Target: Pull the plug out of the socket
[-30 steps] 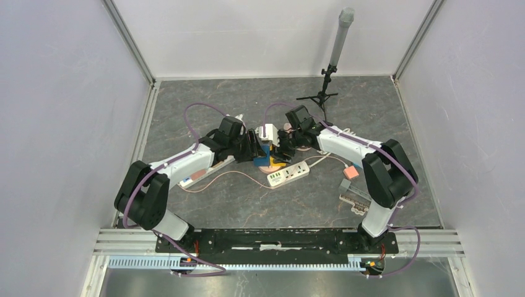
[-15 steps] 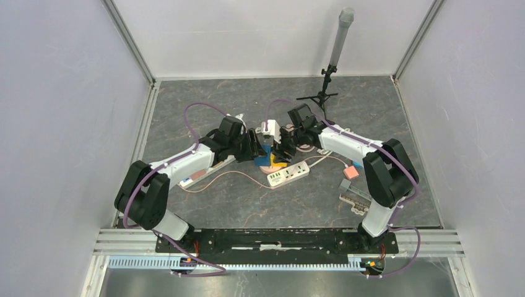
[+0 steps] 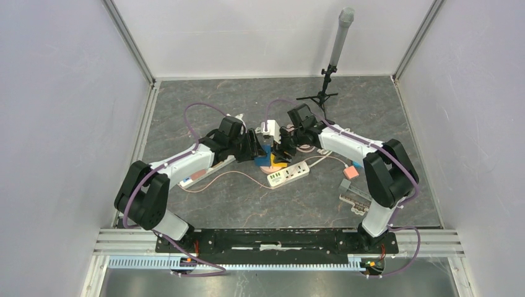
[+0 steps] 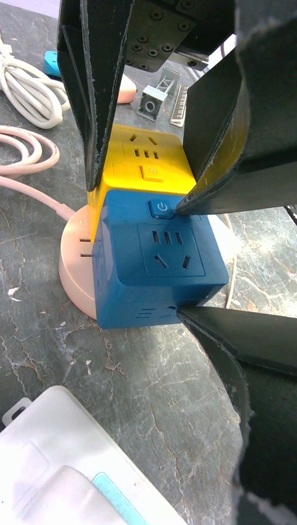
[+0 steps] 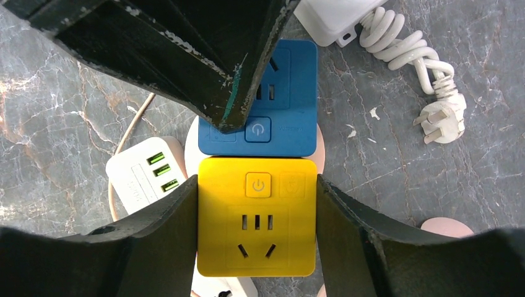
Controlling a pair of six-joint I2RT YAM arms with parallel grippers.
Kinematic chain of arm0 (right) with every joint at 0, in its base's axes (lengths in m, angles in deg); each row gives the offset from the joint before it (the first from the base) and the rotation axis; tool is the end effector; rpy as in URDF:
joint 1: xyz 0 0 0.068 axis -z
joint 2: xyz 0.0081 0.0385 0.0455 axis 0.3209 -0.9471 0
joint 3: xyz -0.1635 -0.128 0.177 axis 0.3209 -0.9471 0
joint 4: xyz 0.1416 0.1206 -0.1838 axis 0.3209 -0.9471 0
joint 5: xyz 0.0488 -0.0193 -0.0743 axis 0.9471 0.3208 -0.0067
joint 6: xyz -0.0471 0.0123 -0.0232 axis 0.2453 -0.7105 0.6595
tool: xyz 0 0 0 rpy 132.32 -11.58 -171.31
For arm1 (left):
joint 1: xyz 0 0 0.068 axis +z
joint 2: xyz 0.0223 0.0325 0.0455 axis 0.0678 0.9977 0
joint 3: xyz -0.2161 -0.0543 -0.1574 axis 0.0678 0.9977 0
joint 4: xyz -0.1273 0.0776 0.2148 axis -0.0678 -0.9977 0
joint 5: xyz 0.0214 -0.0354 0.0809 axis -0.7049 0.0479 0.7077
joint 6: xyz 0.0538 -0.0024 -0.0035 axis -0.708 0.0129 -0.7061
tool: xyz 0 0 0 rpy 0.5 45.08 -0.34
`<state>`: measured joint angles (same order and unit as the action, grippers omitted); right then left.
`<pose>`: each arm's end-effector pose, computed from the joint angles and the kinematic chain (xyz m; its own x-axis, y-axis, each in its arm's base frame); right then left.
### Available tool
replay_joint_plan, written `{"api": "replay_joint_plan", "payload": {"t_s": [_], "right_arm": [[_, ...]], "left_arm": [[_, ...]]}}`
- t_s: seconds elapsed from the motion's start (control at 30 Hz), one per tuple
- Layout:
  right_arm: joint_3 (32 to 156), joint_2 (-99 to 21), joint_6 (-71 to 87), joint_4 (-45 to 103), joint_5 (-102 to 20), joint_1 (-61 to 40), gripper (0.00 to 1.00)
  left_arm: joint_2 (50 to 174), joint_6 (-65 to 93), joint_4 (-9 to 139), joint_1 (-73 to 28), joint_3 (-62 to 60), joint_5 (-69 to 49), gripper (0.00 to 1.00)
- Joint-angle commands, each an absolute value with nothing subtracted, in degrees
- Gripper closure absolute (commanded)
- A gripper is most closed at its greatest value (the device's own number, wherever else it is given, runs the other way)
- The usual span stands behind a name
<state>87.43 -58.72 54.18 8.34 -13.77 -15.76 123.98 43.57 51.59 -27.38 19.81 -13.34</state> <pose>0.2944 0.2268 0.2119 -0.0410 -0.6564 -0.7533 -0.9960 0.0865 -0.0212 0.2660 -0.1697 0.2020 -0.8824 -0.2177 -0.4171 0.0574 0.8301 -0.5547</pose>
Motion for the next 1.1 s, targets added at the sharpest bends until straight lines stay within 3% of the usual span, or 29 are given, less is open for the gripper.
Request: {"api": "replay_joint_plan", "payload": {"t_s": [0.0,0.23,0.4,0.43,0.57,0.63,0.87,1.07], "right_arm": [[91.96,-55.61,50.57,13.29,-0.05,-17.19,1.0],[90.0,-54.79,54.88,9.46,-8.68,-19.54,1.0],[94.74,-56.64,49.61,8.25,-6.37,-17.01,1.0],[94.55,-56.74,48.87,8.95,-5.9,-16.65,0.96],[92.13,-56.42,49.77,9.49,-7.91,-16.53,0.59],[90.34,-56.15,51.07,9.15,-10.64,-16.69,0.47],[86.91,-56.71,54.68,7.52,-15.46,-16.71,0.28],[85.83,-57.02,55.15,8.69,-15.72,-16.66,0.27]], "left_arm": [[128.85,40.65,43.84,-27.93,23.76,-6.01,0.49],[129.5,40.48,43.8,-28.2,23.63,-5.79,0.49],[129.61,40.69,43.77,-28.37,23.54,-6.83,0.49],[129.5,40.66,43.76,-28.45,23.46,-6.93,0.49],[128.84,40.76,43.76,-28.46,23.41,-7.32,0.46],[128.89,40.63,43.74,-28.46,23.13,-7.83,0.41],[129.89,40.49,44.37,-28.53,22.21,-9.05,0.32],[129.94,40.7,45.17,-28.46,22.31,-9.33,0.31]]}}
